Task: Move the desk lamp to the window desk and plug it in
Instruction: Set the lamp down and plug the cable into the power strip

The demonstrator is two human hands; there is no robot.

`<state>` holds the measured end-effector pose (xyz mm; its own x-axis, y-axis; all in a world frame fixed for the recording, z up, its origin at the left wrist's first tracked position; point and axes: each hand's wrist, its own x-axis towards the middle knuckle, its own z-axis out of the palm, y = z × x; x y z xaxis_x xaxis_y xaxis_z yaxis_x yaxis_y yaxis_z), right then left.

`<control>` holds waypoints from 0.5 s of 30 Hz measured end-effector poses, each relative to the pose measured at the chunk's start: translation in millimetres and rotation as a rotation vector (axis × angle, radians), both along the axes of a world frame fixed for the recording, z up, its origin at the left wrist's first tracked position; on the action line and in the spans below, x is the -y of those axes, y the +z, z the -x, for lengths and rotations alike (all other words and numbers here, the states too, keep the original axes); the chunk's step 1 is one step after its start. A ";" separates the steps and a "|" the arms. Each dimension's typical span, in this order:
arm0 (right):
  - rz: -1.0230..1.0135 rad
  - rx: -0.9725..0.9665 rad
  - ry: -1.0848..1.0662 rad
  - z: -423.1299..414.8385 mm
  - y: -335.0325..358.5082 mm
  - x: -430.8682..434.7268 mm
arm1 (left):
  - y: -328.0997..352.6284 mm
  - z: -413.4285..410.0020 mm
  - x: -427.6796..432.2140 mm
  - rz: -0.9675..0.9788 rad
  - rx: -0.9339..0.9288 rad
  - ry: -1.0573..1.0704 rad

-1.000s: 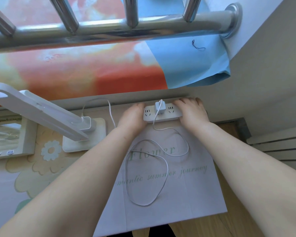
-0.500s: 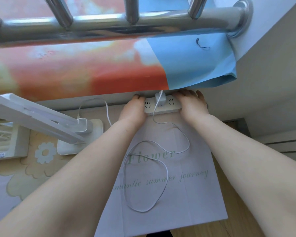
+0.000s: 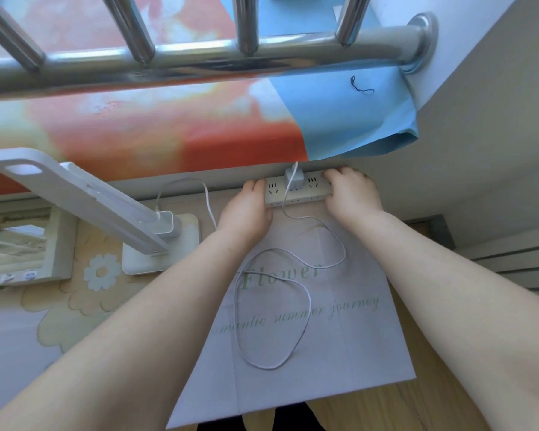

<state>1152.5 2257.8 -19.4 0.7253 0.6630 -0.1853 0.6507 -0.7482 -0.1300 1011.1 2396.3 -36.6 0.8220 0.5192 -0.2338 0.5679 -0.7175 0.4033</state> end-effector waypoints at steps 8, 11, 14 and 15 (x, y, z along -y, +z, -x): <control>0.029 -0.222 -0.078 44.9 20.5 24.6 | 13.8 35.2 15.5 -0.031 -0.027 -0.079; 0.058 -0.419 -0.111 62.9 23.7 34.9 | 12.8 47.0 19.8 -0.050 -0.059 -0.110; 0.112 -0.585 -0.126 82.8 24.1 42.8 | 11.7 56.6 24.2 -0.059 -0.091 -0.122; 0.148 -0.627 -0.130 90.3 23.1 44.8 | 11.1 59.2 25.7 -0.061 -0.103 -0.131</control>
